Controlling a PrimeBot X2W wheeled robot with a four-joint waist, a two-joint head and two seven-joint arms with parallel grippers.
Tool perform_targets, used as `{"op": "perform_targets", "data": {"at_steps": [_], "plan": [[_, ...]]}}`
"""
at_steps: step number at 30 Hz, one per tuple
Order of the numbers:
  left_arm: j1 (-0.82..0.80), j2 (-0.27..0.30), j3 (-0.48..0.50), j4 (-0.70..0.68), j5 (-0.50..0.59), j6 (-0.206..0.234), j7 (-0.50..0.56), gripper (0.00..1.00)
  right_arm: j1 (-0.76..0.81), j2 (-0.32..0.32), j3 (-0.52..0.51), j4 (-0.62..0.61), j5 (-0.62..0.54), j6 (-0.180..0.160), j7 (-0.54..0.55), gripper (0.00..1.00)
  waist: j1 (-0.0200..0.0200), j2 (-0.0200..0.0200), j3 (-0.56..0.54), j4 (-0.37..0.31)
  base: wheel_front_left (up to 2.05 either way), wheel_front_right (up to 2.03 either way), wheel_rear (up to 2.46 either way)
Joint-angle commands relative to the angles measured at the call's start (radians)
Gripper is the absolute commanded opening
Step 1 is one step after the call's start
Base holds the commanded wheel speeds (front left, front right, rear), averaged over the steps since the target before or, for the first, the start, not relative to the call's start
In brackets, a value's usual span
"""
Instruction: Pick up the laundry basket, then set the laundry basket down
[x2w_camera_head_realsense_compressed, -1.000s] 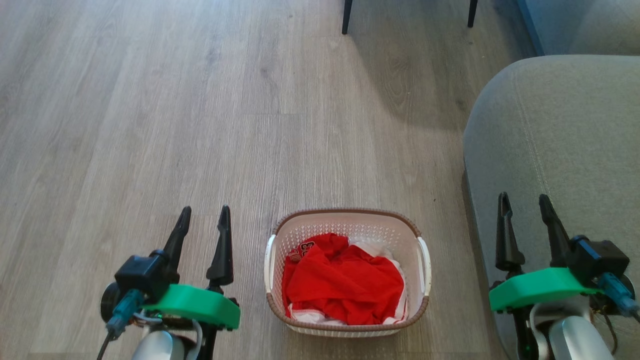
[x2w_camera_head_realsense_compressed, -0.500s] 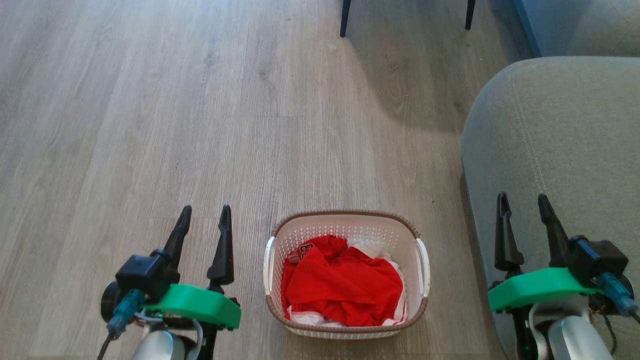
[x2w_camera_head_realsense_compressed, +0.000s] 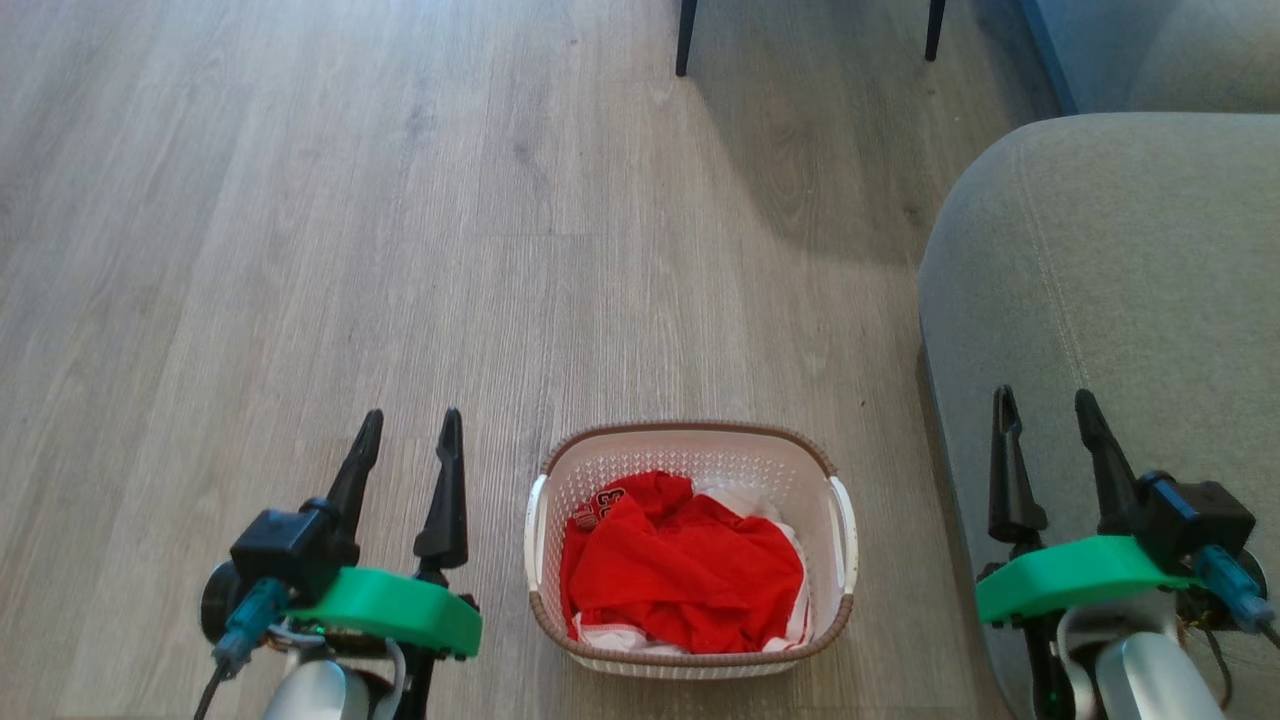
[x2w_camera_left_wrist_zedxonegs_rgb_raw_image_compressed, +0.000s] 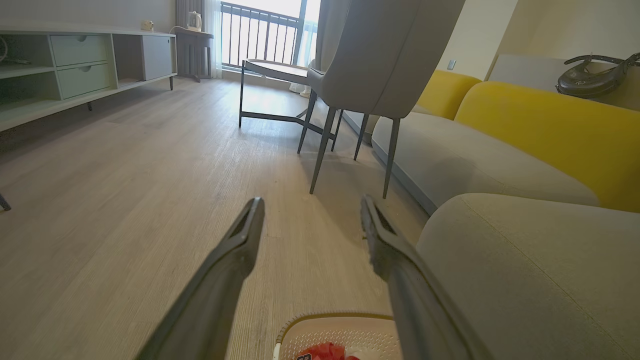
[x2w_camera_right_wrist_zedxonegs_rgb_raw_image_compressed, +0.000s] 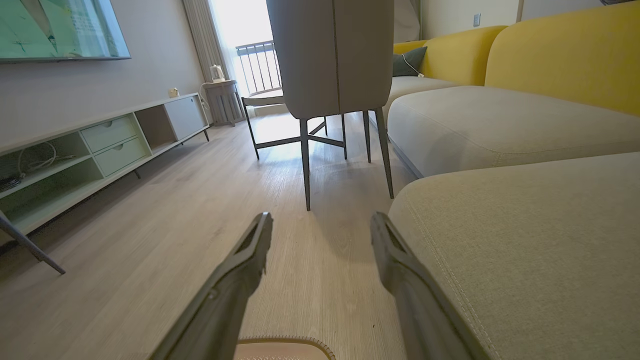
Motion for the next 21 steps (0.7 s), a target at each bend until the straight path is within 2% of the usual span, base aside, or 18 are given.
{"op": "perform_targets", "data": {"at_steps": [1, 20, 21], "plan": [[-0.042, 0.000, 0.027, -0.038, 0.002, 0.002, -0.005, 1.00, -0.032, -0.005, 0.023, -0.031, -0.008, 0.007, -0.006, 1.00, 0.0000, 0.0000, 0.001, 0.000, 0.00, 0.00, 0.00], [-0.043, 0.000, 0.025, -0.036, -0.012, -0.001, -0.005, 1.00, -0.033, -0.005, 0.021, -0.029, -0.009, 0.007, -0.006, 1.00, 0.0000, 0.0000, 0.009, 0.002, 0.00, 0.00, 0.00], [0.000, 0.000, -0.001, 0.000, -0.004, 0.000, 0.000, 0.00, 0.000, 0.000, 0.000, 0.001, 0.000, 0.000, 0.000, 0.00, 0.0000, 0.0000, 0.009, 0.002, 0.00, 0.00, 0.00]]}}
